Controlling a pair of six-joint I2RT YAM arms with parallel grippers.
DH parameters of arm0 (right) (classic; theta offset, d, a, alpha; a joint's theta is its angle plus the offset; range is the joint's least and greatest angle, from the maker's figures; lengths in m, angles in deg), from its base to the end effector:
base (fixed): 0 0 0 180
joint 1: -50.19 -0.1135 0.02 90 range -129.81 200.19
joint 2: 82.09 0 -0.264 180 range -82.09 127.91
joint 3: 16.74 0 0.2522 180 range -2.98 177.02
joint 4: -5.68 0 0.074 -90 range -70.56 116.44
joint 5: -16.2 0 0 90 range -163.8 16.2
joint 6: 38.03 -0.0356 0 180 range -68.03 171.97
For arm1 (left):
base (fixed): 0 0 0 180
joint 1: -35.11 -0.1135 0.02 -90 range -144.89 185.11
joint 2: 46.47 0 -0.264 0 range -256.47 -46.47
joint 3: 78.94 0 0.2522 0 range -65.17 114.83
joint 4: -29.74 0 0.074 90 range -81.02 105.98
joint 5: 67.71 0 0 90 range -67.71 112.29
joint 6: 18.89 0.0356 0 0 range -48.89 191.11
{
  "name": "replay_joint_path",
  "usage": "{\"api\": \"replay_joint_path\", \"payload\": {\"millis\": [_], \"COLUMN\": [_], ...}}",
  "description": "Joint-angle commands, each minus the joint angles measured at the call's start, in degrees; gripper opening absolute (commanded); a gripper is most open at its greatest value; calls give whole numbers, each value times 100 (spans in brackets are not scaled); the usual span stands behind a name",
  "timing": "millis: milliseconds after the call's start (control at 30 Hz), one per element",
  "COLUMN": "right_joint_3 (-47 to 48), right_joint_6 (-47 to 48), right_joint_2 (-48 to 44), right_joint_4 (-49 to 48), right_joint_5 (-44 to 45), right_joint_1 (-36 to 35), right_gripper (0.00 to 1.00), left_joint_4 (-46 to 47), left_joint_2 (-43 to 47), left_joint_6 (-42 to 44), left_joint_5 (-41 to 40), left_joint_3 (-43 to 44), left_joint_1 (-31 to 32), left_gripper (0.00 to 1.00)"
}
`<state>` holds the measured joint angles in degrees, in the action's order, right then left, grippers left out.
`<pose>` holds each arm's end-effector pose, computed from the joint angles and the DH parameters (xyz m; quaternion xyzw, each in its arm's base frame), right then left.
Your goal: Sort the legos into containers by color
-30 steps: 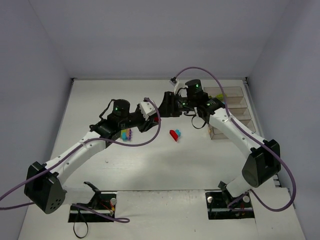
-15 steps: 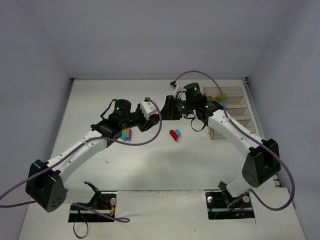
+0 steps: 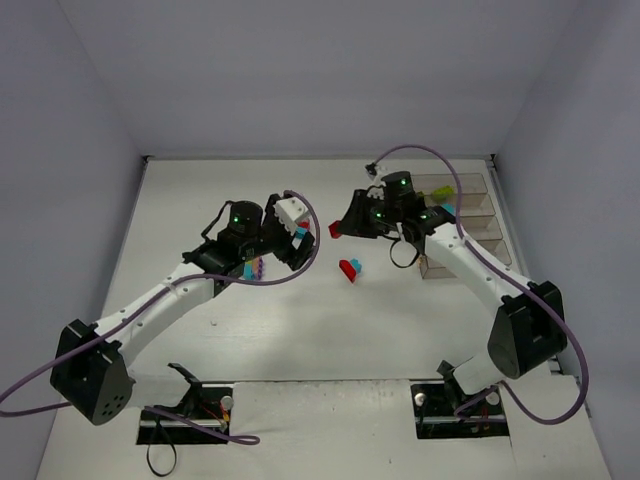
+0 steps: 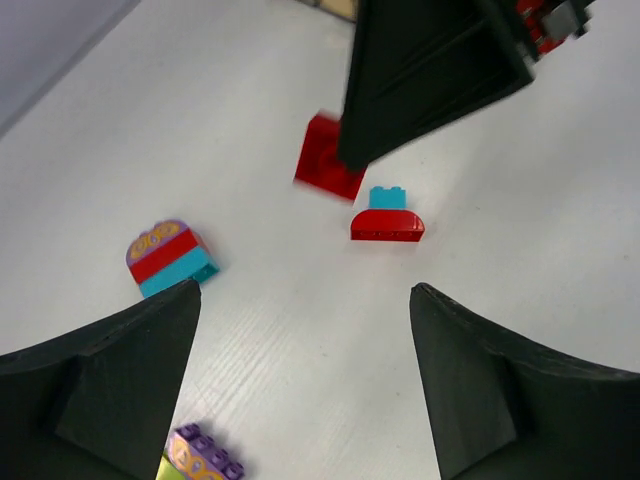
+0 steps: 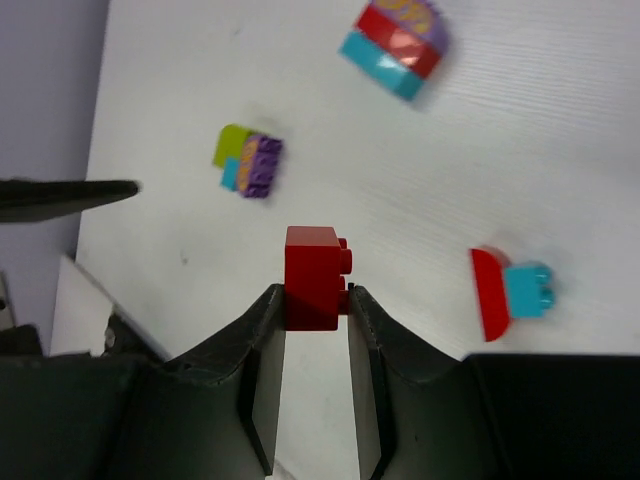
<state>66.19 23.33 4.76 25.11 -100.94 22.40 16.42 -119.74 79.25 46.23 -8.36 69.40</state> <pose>0.3057 0.1795 0.3180 -0.1229 0.8132 0.4252 0.3779 0.2383 -0.1800 0.3251 0.3991 0.6832 -0.2945 0.5359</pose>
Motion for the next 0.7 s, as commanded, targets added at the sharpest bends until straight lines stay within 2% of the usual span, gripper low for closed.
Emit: {"api": "replay_joint_path", "payload": {"millis": [0, 133, 167, 300, 467, 667], "right_joint_3": [-384, -825, -887, -1080, -1423, -1748], "right_joint_6": [-246, -467, -458, -615, -923, -1152], "right_joint_2": [-580, -941, -1003, -1301, -1399, -1346], "right_joint_4": [-111, 240, 328, 846, 1137, 1164], "right_joint_5": [1165, 2087, 2577, 3572, 4119, 4234], "right_joint_1": [579, 1275, 1372, 1873, 2540, 3103], "right_gripper": [0, 0, 0, 0, 0, 0], "left_joint_4": [386, 202, -77, -1054, -1776, -1926], "left_joint_2": [261, 436, 454, 481, 393, 384], "left_joint_6": [-795, -1893, -2235, -2878, -3266, -3486], "left_joint_5": [-951, -2304, -2907, -3842, -3977, -3380], "left_joint_3": [-135, -364, -364, -330, -285, -355], "left_joint_1": [8, 8, 8, -18, -281, -817], "left_gripper": [79, 79, 79, 79, 79, 79]}}
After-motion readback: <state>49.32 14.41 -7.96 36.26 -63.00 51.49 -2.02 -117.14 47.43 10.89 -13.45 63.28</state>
